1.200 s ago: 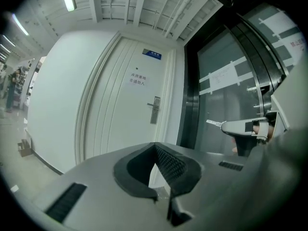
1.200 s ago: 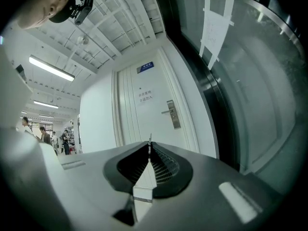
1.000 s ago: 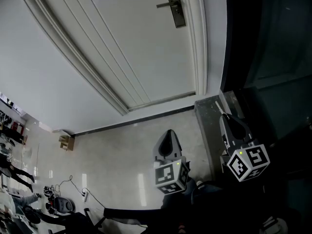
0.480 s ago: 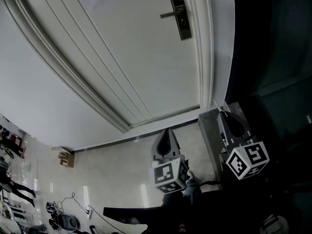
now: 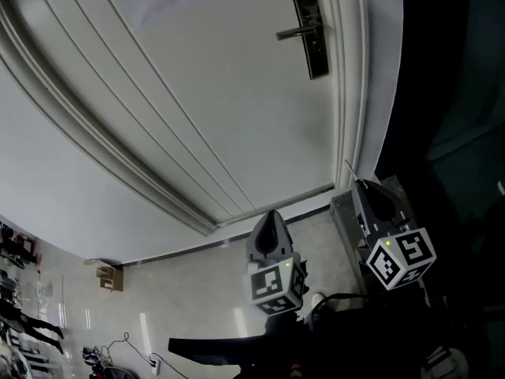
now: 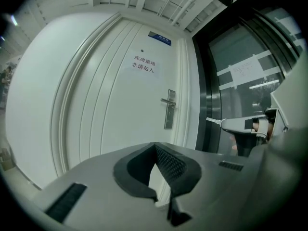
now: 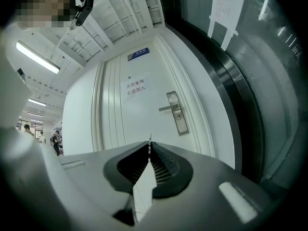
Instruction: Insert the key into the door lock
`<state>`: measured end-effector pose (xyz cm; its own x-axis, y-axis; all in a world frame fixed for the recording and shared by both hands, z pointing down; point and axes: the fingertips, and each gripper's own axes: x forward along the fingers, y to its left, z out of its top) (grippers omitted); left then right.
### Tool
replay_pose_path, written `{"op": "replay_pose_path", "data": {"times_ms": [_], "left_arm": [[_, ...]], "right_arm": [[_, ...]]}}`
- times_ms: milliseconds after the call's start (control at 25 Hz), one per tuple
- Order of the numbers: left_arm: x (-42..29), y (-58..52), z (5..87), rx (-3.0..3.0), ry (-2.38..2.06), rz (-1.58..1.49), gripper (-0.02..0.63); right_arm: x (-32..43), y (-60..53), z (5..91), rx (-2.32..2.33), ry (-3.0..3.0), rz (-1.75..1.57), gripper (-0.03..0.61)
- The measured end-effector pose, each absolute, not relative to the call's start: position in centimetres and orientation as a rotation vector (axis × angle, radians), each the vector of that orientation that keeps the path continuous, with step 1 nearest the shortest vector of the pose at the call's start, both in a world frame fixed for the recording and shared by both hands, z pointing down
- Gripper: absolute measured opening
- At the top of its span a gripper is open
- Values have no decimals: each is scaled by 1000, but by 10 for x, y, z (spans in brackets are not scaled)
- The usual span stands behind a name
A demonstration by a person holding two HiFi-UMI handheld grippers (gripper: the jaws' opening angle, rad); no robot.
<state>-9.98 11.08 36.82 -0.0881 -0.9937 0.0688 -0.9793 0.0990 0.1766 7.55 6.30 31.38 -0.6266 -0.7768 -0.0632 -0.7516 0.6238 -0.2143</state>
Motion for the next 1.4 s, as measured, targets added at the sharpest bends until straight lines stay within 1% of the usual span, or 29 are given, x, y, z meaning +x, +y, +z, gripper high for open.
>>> {"op": "replay_pose_path", "data": {"times_ms": [160, 600, 1000, 1400], "left_arm": [[-118, 91, 375, 1993, -2152, -129, 2], [-131, 38, 392, 2003, -2101, -125, 2], [-144, -54, 389, 1992, -2104, -103, 2], [-134, -153, 372, 2019, -2114, -80, 2]], "right_arm": [[57, 47, 317, -1306, 2696, -258, 14], [42, -2, 330, -1352, 2699, -268, 14], [24, -96, 327, -1327, 2721, -267, 14], [33, -191, 312, -1314, 2714, -274, 14]]}}
